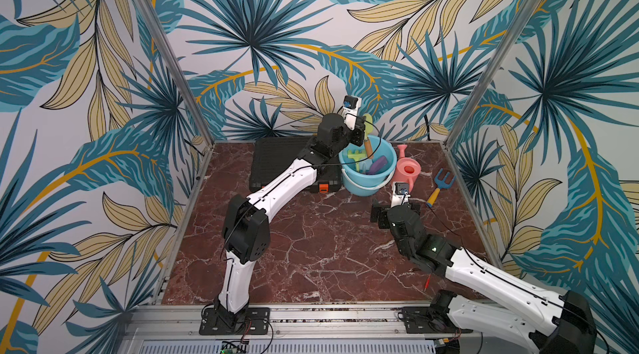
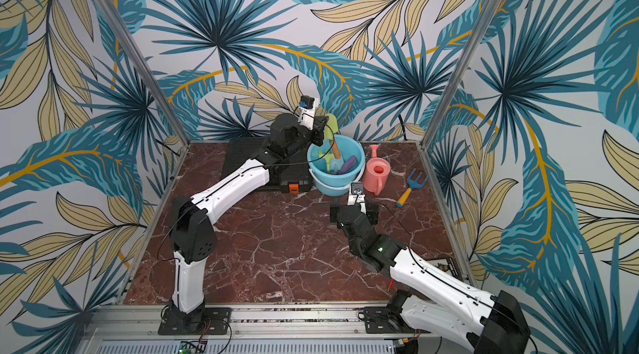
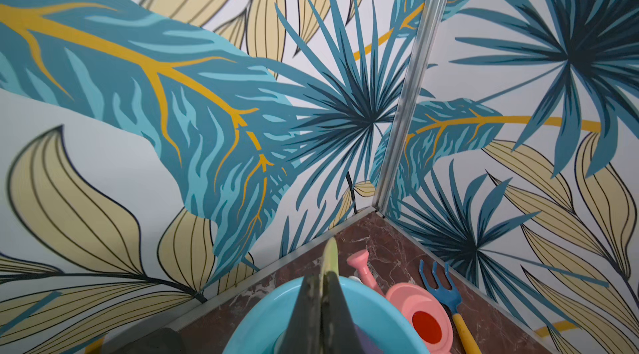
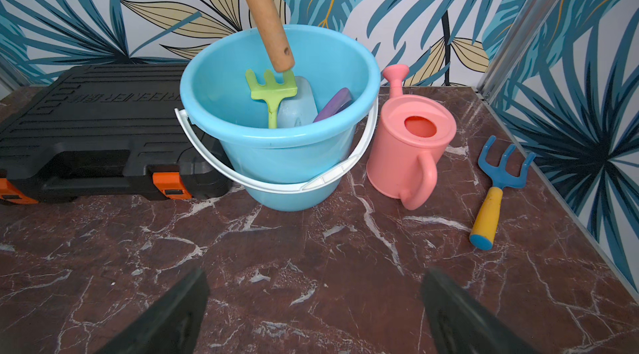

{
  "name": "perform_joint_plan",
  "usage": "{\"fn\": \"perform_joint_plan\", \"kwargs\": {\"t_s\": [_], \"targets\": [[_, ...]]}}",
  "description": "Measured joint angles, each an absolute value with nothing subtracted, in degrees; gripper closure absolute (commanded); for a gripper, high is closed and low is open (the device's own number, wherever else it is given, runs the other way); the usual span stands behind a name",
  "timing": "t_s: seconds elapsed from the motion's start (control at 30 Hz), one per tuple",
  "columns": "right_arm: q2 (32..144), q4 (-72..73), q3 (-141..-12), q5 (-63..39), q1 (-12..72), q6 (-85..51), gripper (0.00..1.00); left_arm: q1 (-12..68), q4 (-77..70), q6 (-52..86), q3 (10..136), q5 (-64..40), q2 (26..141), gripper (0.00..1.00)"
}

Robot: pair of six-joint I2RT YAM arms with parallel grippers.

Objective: Organize the gardening tools
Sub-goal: Place the gardening tool in the container.

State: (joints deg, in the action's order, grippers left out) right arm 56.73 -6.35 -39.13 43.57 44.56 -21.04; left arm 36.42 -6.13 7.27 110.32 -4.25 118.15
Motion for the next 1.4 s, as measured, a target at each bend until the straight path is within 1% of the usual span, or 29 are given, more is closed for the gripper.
{"fn": "perform_joint_plan", "kwargs": {"t_s": [0.1, 0.17, 0.2, 0.23, 0.27, 0.3, 0.33, 0.43, 0.53, 0.6, 0.67, 0.73, 1.0, 1.2, 1.4], "targets": [[56.7, -6.3, -39.2, 43.7, 44.6, -21.0, 0.01, 36.4, -5.2, 6.9, 110.3, -7.4, 121.2, 0.99], [56.7, -6.3, -39.2, 43.7, 44.6, -21.0, 0.01, 36.4, -4.0, 6.9, 110.3, -9.1, 122.8, 0.96], [56.7, -6.3, -39.2, 43.7, 44.6, -21.0, 0.0, 36.4, -3.6, 7.0, 110.3, -9.8, 123.4, 0.89], [56.7, -6.3, -39.2, 43.8, 44.6, -21.0, 0.01, 36.4, -3.3, 6.9, 110.2, -10.5, 123.9, 0.76], [56.7, -6.3, -39.2, 43.8, 44.6, -21.0, 0.0, 36.4, -3.1, 7.2, 110.1, -11.0, 124.2, 0.67], [56.7, -6.3, -39.2, 43.8, 44.6, -21.0, 0.0, 36.4, -3.0, 7.3, 109.9, -11.5, 124.4, 0.53], [56.7, -6.3, -39.2, 43.8, 44.6, -21.0, 0.0, 36.3, -2.9, 7.6, 109.7, -11.9, 124.4, 0.44], [56.7, -6.3, -39.2, 44.1, 44.6, -21.0, 0.0, 36.2, -2.7, 8.2, 109.7, -12.7, 124.2, 0.4], [56.7, -6.3, -39.2, 44.3, 44.6, -21.0, 0.01, 36.2, -1.8, 8.4, 109.7, -12.8, 123.9, 0.25], [56.6, -6.4, -39.2, 44.4, 44.6, -21.0, 0.0, 36.1, -1.2, 8.4, 108.9, -12.6, 123.0, 0.2], [56.4, -6.4, -39.2, 44.5, 44.6, -21.0, 0.01, 35.9, -0.7, 8.0, 106.7, -12.3, 120.7, 0.02], [56.3, -6.4, -39.2, 44.6, 44.6, -21.0, 0.01, 35.9, -0.5, 8.7, 103.9, -11.8, 117.8, 0.0], [56.3, -6.4, -39.2, 45.1, 44.6, -21.0, 0.0, 35.9, -3.0, 11.9, 89.0, -10.3, 101.2, 0.0], [56.3, -6.3, -39.2, 46.0, 44.6, -20.7, 0.0, 36.6, -5.7, 14.7, 72.8, -7.6, 87.4, 0.0], [56.5, -5.8, -39.1, 48.0, 44.5, -19.4, 0.0, 39.8, -5.2, 15.4, 58.7, -2.3, 76.8, 0.0]]}}
